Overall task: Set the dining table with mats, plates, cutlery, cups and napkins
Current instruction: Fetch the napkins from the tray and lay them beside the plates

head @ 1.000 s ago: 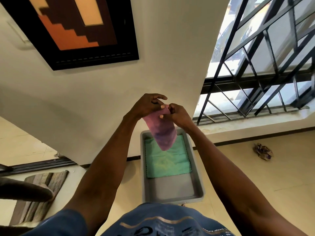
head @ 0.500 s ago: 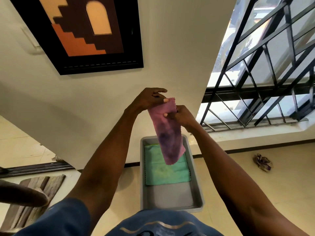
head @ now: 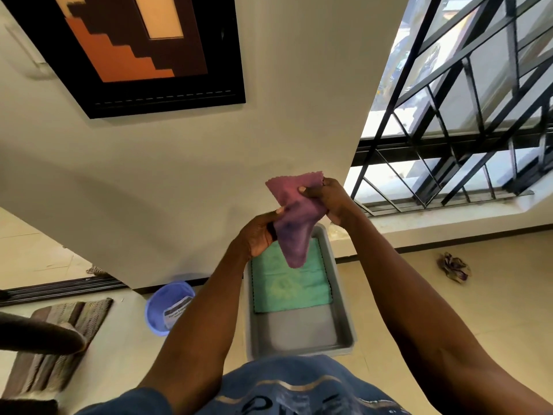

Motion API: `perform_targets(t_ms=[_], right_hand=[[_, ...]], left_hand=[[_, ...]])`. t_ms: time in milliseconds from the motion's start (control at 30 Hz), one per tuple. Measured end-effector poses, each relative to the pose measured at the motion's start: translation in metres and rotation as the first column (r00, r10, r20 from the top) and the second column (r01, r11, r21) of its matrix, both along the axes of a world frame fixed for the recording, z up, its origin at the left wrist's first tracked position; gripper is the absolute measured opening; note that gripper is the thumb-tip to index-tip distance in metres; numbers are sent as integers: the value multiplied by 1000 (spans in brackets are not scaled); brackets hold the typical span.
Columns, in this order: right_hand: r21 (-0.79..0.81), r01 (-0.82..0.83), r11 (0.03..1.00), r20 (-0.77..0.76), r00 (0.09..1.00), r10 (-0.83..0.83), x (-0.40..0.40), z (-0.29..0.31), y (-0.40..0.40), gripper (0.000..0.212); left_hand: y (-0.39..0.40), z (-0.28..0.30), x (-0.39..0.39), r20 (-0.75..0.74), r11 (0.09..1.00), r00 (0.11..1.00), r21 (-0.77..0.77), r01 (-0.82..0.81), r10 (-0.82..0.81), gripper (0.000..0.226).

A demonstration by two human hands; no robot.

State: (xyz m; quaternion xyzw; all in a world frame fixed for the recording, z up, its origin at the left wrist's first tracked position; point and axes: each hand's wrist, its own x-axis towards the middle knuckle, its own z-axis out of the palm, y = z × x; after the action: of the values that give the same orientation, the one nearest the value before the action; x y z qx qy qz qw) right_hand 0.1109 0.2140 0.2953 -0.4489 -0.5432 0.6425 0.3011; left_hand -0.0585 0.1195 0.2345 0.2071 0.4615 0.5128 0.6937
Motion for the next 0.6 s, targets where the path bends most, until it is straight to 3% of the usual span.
perform_targets(t_ms=[100, 267, 367, 433, 500, 600], right_hand=[[-50, 25, 998, -16, 1000, -26, 5, -6, 1, 38], [-55, 34, 998, -56, 998, -37, 11, -5, 3, 35], [-38, 19, 999, -116, 993, -24, 12, -1, 5, 20], [-18, 22, 1000, -116, 993, -24, 13, 2, 6, 17], [-7, 23, 1000, -106, 994, -24, 13, 4, 7, 15], [-22, 8, 1000, -88, 996, -9, 13, 8, 11, 12]], left_hand=[[4, 3, -3, -4, 996, 1000, 90, -13, 13, 17], [10, 5, -10, -19, 982, 987, 92, 163, -161, 23], [15, 6, -12, 63, 984, 997, 177, 21, -32, 36], [19, 10, -13, 106, 975, 990, 193, -111, 92, 25], [24, 14, -16, 37, 971, 994, 212, -112, 107, 17], [30, 24, -24, -144, 979, 989, 200, 45, -16, 25]])
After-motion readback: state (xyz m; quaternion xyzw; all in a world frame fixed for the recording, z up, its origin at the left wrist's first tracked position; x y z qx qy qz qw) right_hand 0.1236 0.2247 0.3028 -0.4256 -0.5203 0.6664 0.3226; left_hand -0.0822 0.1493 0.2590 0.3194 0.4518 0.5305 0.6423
